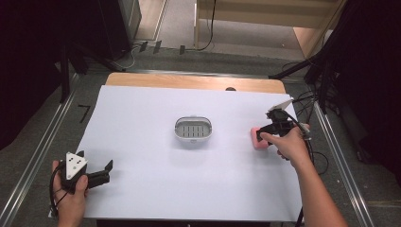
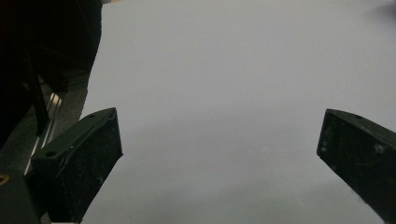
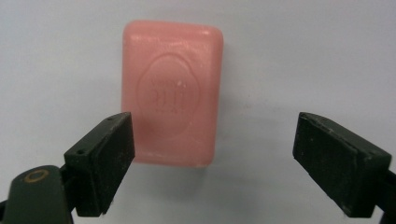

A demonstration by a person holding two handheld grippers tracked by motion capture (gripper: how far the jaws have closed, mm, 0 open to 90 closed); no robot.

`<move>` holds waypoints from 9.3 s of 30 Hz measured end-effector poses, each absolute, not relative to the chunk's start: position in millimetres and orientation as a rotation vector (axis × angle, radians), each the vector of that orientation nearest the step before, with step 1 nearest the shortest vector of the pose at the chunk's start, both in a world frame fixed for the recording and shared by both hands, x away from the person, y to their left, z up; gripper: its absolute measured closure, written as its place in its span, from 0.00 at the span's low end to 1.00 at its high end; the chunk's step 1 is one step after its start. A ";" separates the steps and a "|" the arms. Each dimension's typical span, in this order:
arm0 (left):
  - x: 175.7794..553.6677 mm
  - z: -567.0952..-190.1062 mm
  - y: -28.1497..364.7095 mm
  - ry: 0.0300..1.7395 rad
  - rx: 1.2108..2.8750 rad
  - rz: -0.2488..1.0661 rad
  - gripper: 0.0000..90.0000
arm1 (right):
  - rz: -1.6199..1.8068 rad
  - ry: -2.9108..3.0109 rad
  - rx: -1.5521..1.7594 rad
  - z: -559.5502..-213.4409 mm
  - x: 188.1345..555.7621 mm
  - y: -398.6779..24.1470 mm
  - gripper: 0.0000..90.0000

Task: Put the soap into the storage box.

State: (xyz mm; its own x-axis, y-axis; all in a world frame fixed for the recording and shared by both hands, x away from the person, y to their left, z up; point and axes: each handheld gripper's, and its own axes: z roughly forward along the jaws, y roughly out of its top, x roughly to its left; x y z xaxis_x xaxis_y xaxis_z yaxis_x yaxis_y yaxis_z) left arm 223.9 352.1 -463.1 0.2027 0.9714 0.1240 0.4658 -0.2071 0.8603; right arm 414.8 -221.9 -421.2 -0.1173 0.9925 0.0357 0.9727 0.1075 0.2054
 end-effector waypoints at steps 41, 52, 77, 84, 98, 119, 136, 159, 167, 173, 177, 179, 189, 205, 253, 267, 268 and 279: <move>224.4 -463.4 351.3 1.341 1.796 0.919 0.01 | 0.170 2.092 2.236 -435.6 435.9 -190.9 0.43; 224.4 -463.4 351.3 1.340 1.798 0.918 0.01 | 0.175 2.122 2.189 -435.5 434.5 -190.6 0.43; 224.6 -463.5 350.8 1.339 1.802 0.919 0.01 | 0.269 2.367 1.831 -405.0 425.6 -179.5 0.43; 224.5 -463.5 350.8 1.340 1.801 0.919 0.01 | 0.303 2.533 1.574 -402.1 425.3 -170.5 0.43; 224.4 -463.3 351.1 1.341 1.802 0.918 0.01 | 0.271 2.791 1.053 -402.3 422.5 -147.4 0.44; 224.2 -463.4 351.2 1.339 1.798 0.920 0.01 | 0.277 2.926 0.642 -389.1 414.4 -107.8 0.44; 224.1 -463.5 351.2 1.338 1.794 0.920 0.01 | 0.289 2.930 0.583 -370.9 421.7 -76.1 0.44; 223.8 -463.3 351.7 1.336 1.790 0.914 0.01 | 0.349 2.946 0.336 -361.2 426.3 -24.4 0.44; 223.6 -463.2 352.3 1.332 1.788 0.915 0.01 | 0.357 2.949 0.293 -364.3 429.9 -8.5 0.44; 223.8 -463.3 352.3 1.331 1.788 0.913 0.01 | 0.357 2.952 0.258 -367.4 431.7 2.5 0.44; 223.7 -463.4 352.3 1.331 1.787 0.912 0.01 | 0.347 2.966 0.209 -369.6 431.3 7.6 0.44; 223.7 -463.4 352.3 1.331 1.786 0.912 0.01 | 0.348 2.972 0.187 -370.5 431.6 8.9 0.44; 223.7 -463.3 352.1 1.332 1.789 0.912 0.01 | 0.316 2.969 0.117 -378.9 432.8 15.4 0.44; 223.5 -463.3 352.0 1.328 1.789 0.914 0.01 | 0.306 2.984 0.104 -386.6 437.1 18.3 0.43; 223.9 -463.4 351.1 1.332 1.799 0.917 0.01 | 0.389 2.921 0.517 -370.9 439.6 -37.2 0.16; 223.9 -463.6 350.8 1.331 1.800 0.922 0.01 | 0.401 2.874 0.712 -377.1 433.3 -66.0 0.00; 223.9 -463.6 350.5 1.332 1.799 0.924 0.01 | 0.419 2.866 0.741 -376.9 432.6 -71.9 0.00; 224.0 -463.7 350.1 1.330 1.804 0.928 0.01 | 0.445 2.828 0.848 -384.5 422.2 -108.2 0.00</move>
